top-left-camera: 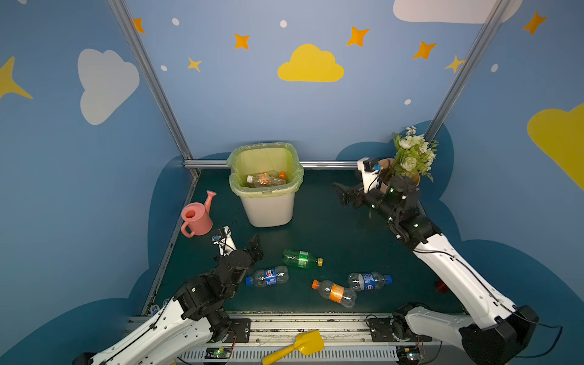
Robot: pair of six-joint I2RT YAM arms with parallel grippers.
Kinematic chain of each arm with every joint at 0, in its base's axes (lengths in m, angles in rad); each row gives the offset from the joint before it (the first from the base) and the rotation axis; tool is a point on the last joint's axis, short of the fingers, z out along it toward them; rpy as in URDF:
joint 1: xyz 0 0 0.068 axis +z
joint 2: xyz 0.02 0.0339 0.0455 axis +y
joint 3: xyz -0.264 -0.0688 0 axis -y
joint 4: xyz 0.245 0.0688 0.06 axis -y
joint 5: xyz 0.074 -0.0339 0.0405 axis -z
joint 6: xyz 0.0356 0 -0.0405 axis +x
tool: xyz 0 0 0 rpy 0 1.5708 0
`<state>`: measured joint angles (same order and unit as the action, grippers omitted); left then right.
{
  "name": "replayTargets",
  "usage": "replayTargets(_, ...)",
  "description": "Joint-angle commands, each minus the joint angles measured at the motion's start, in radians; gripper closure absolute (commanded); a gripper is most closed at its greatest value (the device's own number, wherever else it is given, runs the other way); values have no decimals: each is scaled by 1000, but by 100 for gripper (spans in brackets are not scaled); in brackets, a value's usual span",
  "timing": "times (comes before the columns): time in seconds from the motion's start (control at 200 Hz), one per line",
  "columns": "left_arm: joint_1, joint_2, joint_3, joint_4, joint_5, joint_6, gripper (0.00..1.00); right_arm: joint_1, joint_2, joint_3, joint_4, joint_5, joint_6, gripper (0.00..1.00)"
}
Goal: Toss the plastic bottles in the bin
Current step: 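Release the white-capped bottle into the bin and withdraw the right gripper, then lower the left gripper onto the blue-capped bottle and close it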
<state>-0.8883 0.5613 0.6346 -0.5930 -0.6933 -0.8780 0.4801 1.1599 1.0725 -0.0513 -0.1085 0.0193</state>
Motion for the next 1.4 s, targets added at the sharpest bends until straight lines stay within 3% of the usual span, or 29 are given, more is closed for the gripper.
replayTargets(0.0,-63,2,8,-163,-84,-323,0,-28,-108,-131,3,111,58,3)
replayTargets(0.215,-190,75,-29,-247,-53,-831,0,-70,-178,-301,5,133,139,3)
replayTargets(0.305,-233,109,-51,-199,-74,-950,0,-81,-181,-326,-11,132,149,3)
replayTargets(0.551,-309,293,-64,-126,3,-1266,0,-110,-188,-364,-14,115,157,3)
replayTargets(0.761,-322,369,-111,11,61,-1371,0,-142,-189,-381,-23,82,161,3)
replayTargets(1.086,-331,454,-123,61,159,-1498,0,-168,-174,-393,-27,54,186,3)
replayTargets(1.396,-323,460,-183,70,20,-1590,0,-183,-178,-387,-45,47,180,3)
